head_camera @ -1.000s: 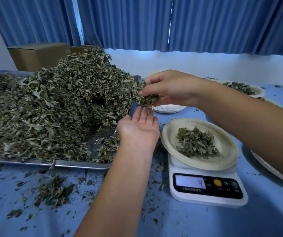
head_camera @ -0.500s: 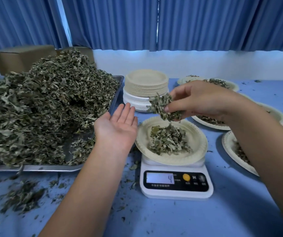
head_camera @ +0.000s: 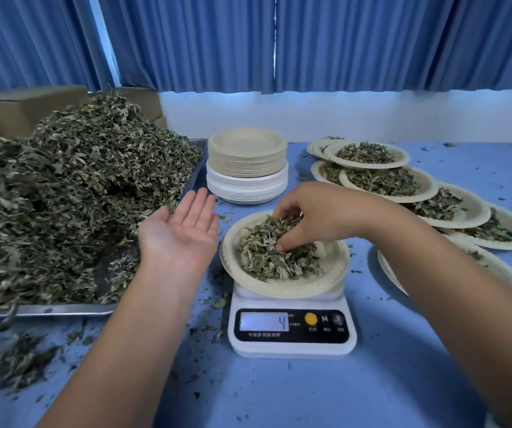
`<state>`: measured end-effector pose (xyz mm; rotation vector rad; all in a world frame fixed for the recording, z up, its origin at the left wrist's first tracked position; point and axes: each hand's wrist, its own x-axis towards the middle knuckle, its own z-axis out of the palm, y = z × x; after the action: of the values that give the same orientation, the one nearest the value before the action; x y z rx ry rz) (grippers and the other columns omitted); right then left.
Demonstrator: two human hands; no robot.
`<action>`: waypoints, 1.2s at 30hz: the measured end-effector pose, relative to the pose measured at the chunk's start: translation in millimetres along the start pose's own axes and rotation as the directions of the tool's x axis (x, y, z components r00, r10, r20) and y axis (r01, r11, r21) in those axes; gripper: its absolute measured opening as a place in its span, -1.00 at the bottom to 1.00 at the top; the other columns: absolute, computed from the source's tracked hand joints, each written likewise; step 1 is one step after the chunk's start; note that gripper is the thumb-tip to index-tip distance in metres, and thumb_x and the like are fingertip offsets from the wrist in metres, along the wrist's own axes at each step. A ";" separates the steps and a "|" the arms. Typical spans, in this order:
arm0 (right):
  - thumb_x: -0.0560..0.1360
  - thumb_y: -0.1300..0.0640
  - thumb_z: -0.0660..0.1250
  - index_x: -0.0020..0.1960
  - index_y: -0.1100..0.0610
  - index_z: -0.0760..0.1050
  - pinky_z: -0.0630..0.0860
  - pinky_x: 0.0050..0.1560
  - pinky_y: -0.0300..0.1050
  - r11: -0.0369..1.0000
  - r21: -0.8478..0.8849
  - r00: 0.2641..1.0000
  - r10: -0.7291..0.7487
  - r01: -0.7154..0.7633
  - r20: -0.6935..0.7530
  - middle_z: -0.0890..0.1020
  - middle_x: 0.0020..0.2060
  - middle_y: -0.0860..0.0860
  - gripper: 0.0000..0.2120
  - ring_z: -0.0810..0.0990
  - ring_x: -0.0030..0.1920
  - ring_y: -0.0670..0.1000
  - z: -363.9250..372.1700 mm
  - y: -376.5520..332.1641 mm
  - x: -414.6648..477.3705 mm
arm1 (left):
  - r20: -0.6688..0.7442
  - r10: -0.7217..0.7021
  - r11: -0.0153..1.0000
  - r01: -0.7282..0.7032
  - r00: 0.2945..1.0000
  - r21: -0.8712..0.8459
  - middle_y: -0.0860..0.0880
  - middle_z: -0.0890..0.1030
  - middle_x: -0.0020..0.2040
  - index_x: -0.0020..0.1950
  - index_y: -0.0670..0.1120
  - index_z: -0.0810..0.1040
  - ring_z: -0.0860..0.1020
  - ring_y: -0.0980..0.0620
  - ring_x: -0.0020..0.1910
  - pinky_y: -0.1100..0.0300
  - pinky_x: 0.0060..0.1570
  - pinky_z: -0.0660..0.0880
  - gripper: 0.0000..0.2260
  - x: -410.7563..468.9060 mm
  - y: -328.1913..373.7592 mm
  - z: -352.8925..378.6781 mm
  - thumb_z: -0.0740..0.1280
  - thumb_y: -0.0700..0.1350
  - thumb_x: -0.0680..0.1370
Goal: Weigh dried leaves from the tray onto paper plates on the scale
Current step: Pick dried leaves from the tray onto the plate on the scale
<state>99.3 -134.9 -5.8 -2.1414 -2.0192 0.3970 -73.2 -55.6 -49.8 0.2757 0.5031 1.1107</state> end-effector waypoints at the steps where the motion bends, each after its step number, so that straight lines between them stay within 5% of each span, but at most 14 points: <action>1: 0.37 -0.17 0.48 0.25 -0.05 0.51 0.46 -0.04 -0.23 1.000 0.011 1.000 0.001 -0.001 0.015 0.51 0.02 -0.21 -0.50 0.59 0.05 -0.06 -2.7 0.0 -1.8 | 0.000 -0.001 1.000 0.001 1.000 -0.001 -0.17 0.59 0.17 0.16 -0.24 0.49 0.51 -0.10 0.24 -0.01 0.29 0.32 -0.58 -0.1 -0.1 -0.1 -0.05 0.00 0.67; 5: 0.40 -0.20 0.43 0.12 -0.10 0.56 0.51 -0.27 -0.31 0.989 0.145 1.000 0.006 -0.008 0.012 0.55 -0.06 -0.22 -0.66 0.68 -0.29 -0.02 -8.1 3.2 -4.5 | -0.009 -0.008 1.000 0.008 1.000 -0.006 -0.18 0.59 0.17 0.10 -0.25 0.50 0.52 -0.10 0.23 0.00 0.26 0.34 -0.57 -0.7 -1.2 -0.3 -0.05 0.00 0.67; 7: 0.41 -0.16 0.44 0.10 -0.10 0.58 0.49 -0.36 -0.37 0.987 0.160 1.000 0.002 -0.001 -0.008 0.56 -0.06 -0.20 -0.70 0.64 -0.31 -0.05 -7.9 4.4 -3.9 | -0.016 -0.013 1.000 0.013 1.000 0.000 -0.16 0.59 0.17 0.08 -0.25 0.50 0.53 -0.09 0.22 0.01 0.23 0.35 -0.57 -0.7 -1.6 -0.3 -0.05 0.01 0.67; 12: 0.39 -0.07 0.50 0.10 -0.07 0.57 0.54 -0.10 -0.21 0.998 0.060 1.000 -0.001 0.001 0.002 0.55 -0.03 -0.12 -0.69 0.66 -0.19 -0.03 -1.4 5.8 0.8 | -0.026 -0.018 1.000 0.018 0.999 0.010 -0.16 0.61 0.10 0.15 -0.22 0.49 0.55 -0.09 0.18 0.02 0.19 0.36 -0.58 1.9 -2.9 -1.7 -0.06 0.01 0.67; 16: 0.33 -0.03 0.55 0.02 -0.04 0.59 0.39 -0.43 -0.47 0.994 0.110 1.000 -0.014 0.016 -0.019 0.58 -0.20 -0.13 -0.70 0.62 -0.41 -0.14 -5.3 8.9 -0.2 | -0.033 -0.017 1.000 0.017 0.999 0.015 -0.16 0.62 0.03 0.15 -0.22 0.49 0.57 -0.10 0.05 0.02 0.16 0.37 -0.57 3.2 -2.7 -3.0 -0.06 0.01 0.67; 20: 0.28 -0.02 0.59 -0.08 -0.03 0.61 0.33 -0.50 -0.47 0.966 0.257 0.995 -0.004 0.031 -0.104 0.60 -0.35 -0.15 -0.73 0.64 -0.41 -0.14 -14.6 13.5 -4.0 | -0.035 -0.015 1.000 0.016 0.999 0.009 -0.16 0.62 0.02 0.09 -0.23 0.50 0.58 -0.10 0.02 0.02 0.18 0.37 -0.57 3.4 -1.8 -3.3 -0.06 0.01 0.67; 28: 0.30 -0.01 0.58 -0.10 -0.03 0.62 0.36 -0.45 -0.46 0.955 0.292 0.988 -0.005 0.050 -0.152 0.62 -0.42 -0.17 -0.78 0.66 -0.38 -0.15 -26.0 17.1 -10.7 | -0.035 -0.030 0.999 0.030 0.999 0.019 -0.16 0.63 0.00 0.12 -0.23 0.50 0.58 -0.11 0.01 0.01 0.15 0.38 -0.57 2.6 -2.5 -3.7 -0.06 0.01 0.67; 36: 0.34 0.07 0.56 -0.09 -0.04 0.63 0.39 -0.25 -0.13 0.937 0.339 0.979 -0.016 0.086 -0.204 0.53 -0.46 -0.15 -0.82 0.67 -0.36 -0.13 -31.6 20.0 -15.1 | -0.031 -0.042 0.999 0.043 0.999 0.031 -0.16 0.63 0.01 0.16 -0.22 0.49 0.56 -0.11 0.09 0.01 0.17 0.37 -0.58 1.7 -3.3 -3.5 -0.05 0.01 0.67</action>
<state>127.3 -149.4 19.3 -1.8326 -1.7422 0.4707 -71.7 -55.6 -54.8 0.2754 0.5514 1.0671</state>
